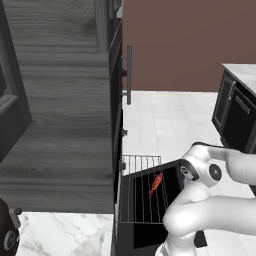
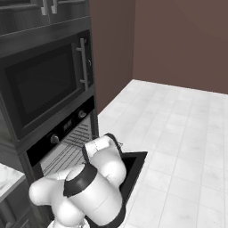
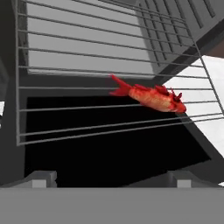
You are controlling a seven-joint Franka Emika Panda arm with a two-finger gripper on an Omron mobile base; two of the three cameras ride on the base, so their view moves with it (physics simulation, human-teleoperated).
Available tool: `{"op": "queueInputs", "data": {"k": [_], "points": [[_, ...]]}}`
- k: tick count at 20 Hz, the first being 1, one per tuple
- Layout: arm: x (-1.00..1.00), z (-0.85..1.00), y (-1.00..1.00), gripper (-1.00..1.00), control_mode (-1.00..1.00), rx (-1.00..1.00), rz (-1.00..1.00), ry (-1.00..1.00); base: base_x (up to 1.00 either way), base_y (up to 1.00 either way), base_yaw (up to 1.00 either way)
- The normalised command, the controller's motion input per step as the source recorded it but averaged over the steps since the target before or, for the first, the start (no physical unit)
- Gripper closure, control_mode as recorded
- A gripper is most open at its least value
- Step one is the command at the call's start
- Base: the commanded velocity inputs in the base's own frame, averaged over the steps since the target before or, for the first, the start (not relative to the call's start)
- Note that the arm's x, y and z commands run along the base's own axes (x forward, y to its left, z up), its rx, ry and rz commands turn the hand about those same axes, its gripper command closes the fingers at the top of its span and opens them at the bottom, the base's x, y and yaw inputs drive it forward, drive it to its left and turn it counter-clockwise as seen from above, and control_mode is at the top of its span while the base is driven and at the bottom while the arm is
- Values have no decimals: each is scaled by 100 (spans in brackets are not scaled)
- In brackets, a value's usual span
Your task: Place the fish on the rack of the oven, and slide the rack back inside. Close the oven door.
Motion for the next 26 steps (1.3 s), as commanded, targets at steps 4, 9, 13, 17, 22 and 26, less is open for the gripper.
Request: {"op": "queueInputs", "data": {"k": [4,9,13,17,22,26], "points": [[43,-11,-69,-100,-100,0,37,0,0,0,0],[46,-10,-83,-100,-100,2,32,0,0,0,0],[57,-17,-71,-100,-100,2,27,0,0,0,0],[53,-12,-55,-100,-100,3,22,0,0,0,0],[30,-1,-30,-100,-100,2,16,0,0,0,0],[31,4,-3,-100,-100,3,4,0,0,0,0]]}}
